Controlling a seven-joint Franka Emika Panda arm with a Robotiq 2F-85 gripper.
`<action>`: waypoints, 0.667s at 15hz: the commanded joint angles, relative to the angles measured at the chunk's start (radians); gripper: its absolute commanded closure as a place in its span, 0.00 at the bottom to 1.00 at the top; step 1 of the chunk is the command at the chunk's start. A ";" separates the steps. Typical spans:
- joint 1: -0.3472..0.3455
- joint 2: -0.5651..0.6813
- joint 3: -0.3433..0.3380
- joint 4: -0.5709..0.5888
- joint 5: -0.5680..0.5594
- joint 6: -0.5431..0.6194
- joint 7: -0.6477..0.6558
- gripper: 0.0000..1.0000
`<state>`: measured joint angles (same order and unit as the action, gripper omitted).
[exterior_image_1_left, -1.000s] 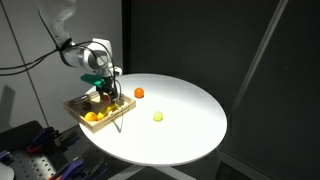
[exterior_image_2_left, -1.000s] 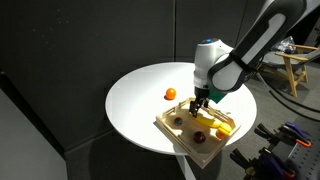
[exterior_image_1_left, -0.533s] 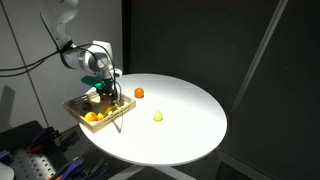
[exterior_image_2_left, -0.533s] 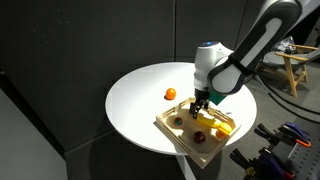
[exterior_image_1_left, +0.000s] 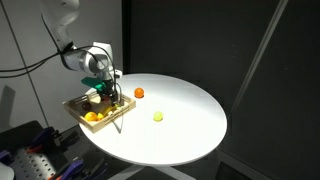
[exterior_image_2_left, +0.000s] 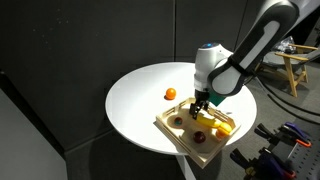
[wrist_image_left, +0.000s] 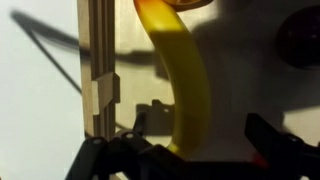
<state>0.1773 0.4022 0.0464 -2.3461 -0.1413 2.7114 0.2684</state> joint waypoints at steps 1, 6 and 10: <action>0.000 0.014 -0.007 0.011 0.024 0.014 -0.027 0.00; 0.002 0.027 -0.014 0.015 0.022 0.015 -0.026 0.00; 0.003 0.031 -0.018 0.017 0.021 0.014 -0.025 0.00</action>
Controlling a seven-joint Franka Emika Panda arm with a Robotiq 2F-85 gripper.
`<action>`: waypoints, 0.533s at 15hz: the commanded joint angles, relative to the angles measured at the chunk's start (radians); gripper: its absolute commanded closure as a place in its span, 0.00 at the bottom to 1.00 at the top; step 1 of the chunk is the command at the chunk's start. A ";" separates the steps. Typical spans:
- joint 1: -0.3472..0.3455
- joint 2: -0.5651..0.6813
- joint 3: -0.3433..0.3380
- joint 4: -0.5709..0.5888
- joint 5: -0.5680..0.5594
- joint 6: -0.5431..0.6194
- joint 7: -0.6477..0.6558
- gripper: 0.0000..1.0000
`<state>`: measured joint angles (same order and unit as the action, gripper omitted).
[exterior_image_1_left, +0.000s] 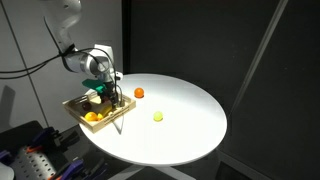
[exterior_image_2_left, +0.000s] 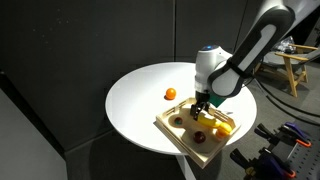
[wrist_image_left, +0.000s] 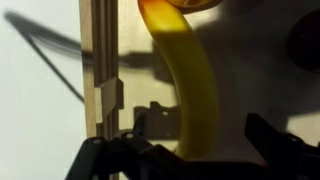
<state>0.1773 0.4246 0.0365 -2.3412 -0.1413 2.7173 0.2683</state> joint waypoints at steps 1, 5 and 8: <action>0.003 0.010 -0.009 0.013 0.020 0.008 -0.025 0.00; 0.009 0.015 -0.016 0.016 0.014 0.007 -0.020 0.00; 0.012 0.022 -0.019 0.019 0.011 0.007 -0.017 0.00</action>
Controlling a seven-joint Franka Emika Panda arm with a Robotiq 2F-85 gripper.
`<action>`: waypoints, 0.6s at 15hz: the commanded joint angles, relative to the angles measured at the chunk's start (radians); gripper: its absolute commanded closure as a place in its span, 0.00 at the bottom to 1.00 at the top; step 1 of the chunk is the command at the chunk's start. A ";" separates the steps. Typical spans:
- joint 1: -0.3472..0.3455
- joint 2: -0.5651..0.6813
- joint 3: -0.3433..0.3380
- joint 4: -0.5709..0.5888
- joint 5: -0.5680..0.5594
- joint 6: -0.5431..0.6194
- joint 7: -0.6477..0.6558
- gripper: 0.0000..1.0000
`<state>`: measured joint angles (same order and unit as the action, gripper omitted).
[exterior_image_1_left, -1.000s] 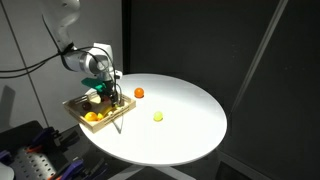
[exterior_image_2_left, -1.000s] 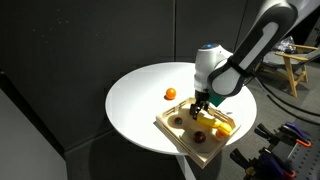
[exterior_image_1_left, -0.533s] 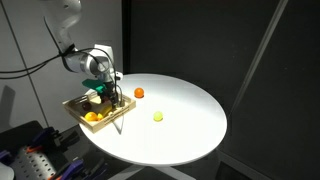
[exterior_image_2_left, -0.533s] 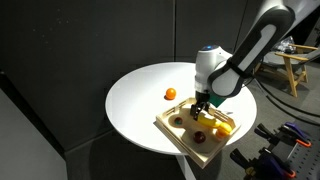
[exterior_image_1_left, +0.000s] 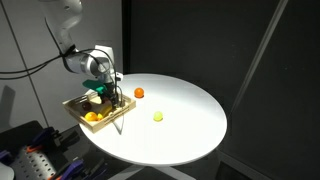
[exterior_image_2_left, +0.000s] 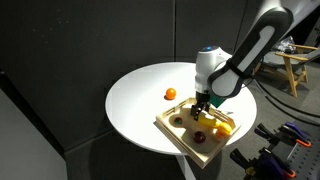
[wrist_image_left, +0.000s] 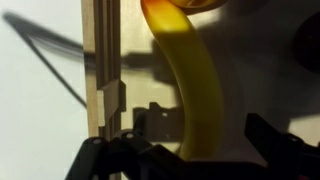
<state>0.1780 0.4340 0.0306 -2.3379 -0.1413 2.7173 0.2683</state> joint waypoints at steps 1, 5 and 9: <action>0.013 0.016 -0.014 0.017 0.011 0.006 -0.016 0.00; 0.014 0.022 -0.016 0.020 0.010 0.005 -0.017 0.00; 0.015 0.025 -0.017 0.021 0.010 0.004 -0.019 0.43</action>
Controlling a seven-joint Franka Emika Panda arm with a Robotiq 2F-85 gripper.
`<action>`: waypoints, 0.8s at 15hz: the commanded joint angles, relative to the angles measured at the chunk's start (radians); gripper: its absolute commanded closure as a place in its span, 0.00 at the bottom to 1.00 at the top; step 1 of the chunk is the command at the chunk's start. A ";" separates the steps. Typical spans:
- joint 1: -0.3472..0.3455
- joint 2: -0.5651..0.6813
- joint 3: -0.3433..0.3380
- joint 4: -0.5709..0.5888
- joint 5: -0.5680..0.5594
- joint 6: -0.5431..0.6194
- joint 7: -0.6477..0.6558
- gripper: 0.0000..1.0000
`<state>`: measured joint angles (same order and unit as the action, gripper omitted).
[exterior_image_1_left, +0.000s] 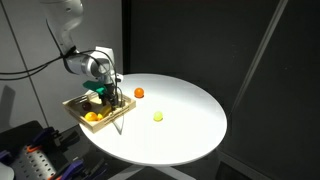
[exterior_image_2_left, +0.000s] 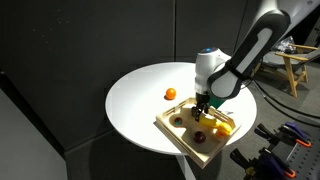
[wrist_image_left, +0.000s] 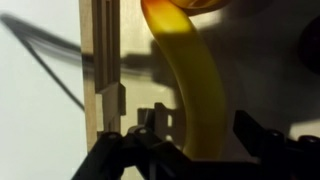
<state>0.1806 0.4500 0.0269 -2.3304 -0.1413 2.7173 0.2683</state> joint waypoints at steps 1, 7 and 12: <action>0.012 0.009 -0.013 0.014 0.010 0.004 -0.019 0.51; 0.018 0.004 -0.011 0.016 0.009 -0.007 -0.020 0.84; 0.035 -0.018 -0.011 0.016 0.003 -0.027 -0.016 0.84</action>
<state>0.1976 0.4527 0.0254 -2.3236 -0.1413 2.7167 0.2680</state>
